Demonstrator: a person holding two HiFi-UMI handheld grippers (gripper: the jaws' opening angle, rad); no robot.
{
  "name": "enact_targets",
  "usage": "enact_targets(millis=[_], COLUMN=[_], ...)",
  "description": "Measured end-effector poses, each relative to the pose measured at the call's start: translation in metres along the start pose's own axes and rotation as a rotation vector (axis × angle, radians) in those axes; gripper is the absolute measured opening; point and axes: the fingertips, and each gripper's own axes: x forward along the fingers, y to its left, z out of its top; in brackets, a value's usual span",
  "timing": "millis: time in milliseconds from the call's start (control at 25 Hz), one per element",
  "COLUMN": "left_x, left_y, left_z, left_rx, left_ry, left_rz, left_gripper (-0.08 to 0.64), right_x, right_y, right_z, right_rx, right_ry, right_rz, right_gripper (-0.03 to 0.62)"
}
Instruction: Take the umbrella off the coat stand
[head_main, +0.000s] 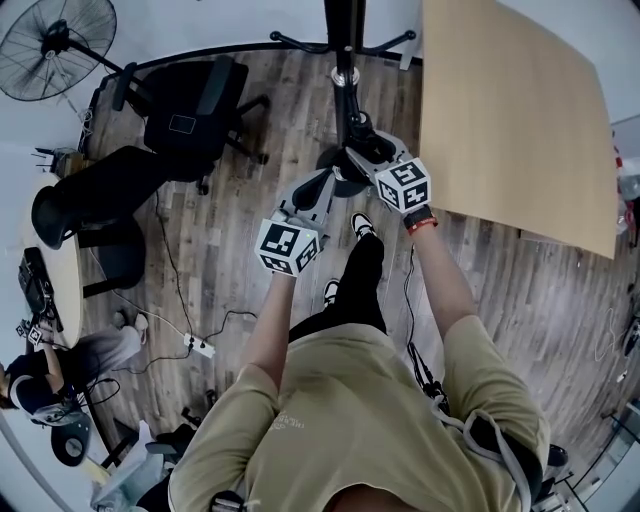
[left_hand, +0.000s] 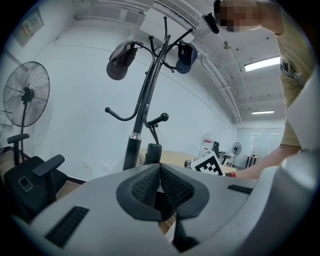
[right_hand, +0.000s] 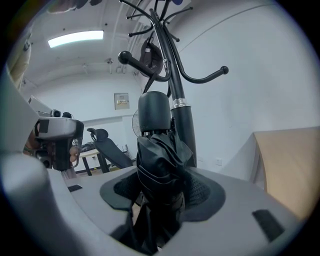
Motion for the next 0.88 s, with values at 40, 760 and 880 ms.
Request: enact_targets(millis=[40,760,880], left_x=[-0.002,-0.041,-0.048], left_y=[-0.001,-0.014,-0.019], left_z=[0.002,0.021,0.027], left_rx=[0.002,0.005,0.011], left_ry=[-0.001,-0.040,-0.048], left_rz=[-0.001,-0.005,-0.004], left_gripper=[0.025,0.025,0.025], right_x=[-0.002,-0.054,-0.061], right_y=[0.002,0.054,0.063], right_z=[0.001,0.032,0.038], right_rx=[0.000,-0.002,-0.017], right_ry=[-0.002,-0.078,-0.083], right_rz=[-0.001,-0.013,-0.010], right_gripper=[0.249,0.247,0.247])
